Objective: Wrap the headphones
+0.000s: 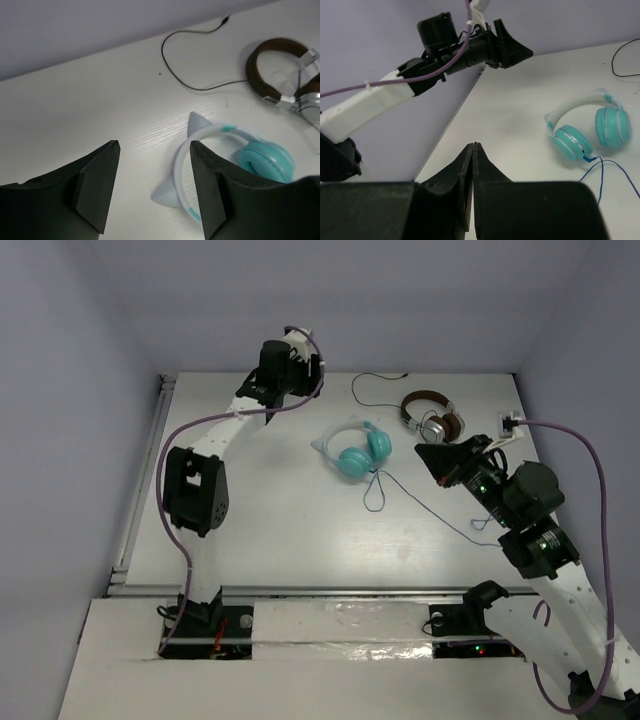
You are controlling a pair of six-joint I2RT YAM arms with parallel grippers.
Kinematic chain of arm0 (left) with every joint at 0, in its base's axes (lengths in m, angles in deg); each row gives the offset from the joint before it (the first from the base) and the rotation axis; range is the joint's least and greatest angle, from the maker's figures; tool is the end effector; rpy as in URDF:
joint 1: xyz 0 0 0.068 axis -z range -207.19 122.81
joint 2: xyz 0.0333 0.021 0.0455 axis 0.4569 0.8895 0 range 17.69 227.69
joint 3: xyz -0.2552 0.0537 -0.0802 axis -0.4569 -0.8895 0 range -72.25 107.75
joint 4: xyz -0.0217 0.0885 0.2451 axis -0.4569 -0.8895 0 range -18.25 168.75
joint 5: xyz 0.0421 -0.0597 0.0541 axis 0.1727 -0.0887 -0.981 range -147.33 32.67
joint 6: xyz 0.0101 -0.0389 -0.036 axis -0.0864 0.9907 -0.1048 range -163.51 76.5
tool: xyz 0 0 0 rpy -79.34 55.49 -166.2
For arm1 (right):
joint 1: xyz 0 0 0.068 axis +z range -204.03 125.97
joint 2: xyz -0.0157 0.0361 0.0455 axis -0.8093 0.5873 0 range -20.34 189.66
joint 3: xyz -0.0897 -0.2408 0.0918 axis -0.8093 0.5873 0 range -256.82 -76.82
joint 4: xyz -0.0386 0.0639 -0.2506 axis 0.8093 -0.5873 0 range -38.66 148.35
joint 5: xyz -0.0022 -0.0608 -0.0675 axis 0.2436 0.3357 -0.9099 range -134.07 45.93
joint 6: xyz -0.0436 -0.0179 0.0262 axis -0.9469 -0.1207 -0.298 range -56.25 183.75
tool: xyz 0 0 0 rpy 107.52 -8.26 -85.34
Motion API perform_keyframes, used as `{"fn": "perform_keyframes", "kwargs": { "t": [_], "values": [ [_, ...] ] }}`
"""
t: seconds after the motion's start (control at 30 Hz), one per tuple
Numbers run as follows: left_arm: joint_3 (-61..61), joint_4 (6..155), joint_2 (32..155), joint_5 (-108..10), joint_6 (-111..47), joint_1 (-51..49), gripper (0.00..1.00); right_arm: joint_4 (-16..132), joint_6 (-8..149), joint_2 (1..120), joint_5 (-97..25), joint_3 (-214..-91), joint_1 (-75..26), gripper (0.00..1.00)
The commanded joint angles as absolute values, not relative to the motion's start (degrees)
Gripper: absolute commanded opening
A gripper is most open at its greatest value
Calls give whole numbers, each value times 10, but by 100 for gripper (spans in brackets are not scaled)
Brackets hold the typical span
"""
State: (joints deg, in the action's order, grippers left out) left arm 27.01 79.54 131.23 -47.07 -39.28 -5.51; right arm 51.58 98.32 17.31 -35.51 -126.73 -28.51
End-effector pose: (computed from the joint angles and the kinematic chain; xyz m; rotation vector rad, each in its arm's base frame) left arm 0.4473 -0.1846 0.3278 0.4044 1.7834 -0.4820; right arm 0.1298 0.0677 0.3960 -0.0050 1.5506 0.9521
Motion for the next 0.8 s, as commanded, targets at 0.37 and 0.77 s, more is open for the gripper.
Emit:
{"fn": "perform_keyframes", "kwargs": {
  "t": [0.37, 0.77],
  "values": [
    [362, 699, 1440, -364, -526, -16, 63, 548, 970, 210, -311, -1259, -285, 44],
    [423, 697, 1522, -447, -530, 12, 66, 551, 965, 212, -290, -1252, -285, 44]
  ]
}}
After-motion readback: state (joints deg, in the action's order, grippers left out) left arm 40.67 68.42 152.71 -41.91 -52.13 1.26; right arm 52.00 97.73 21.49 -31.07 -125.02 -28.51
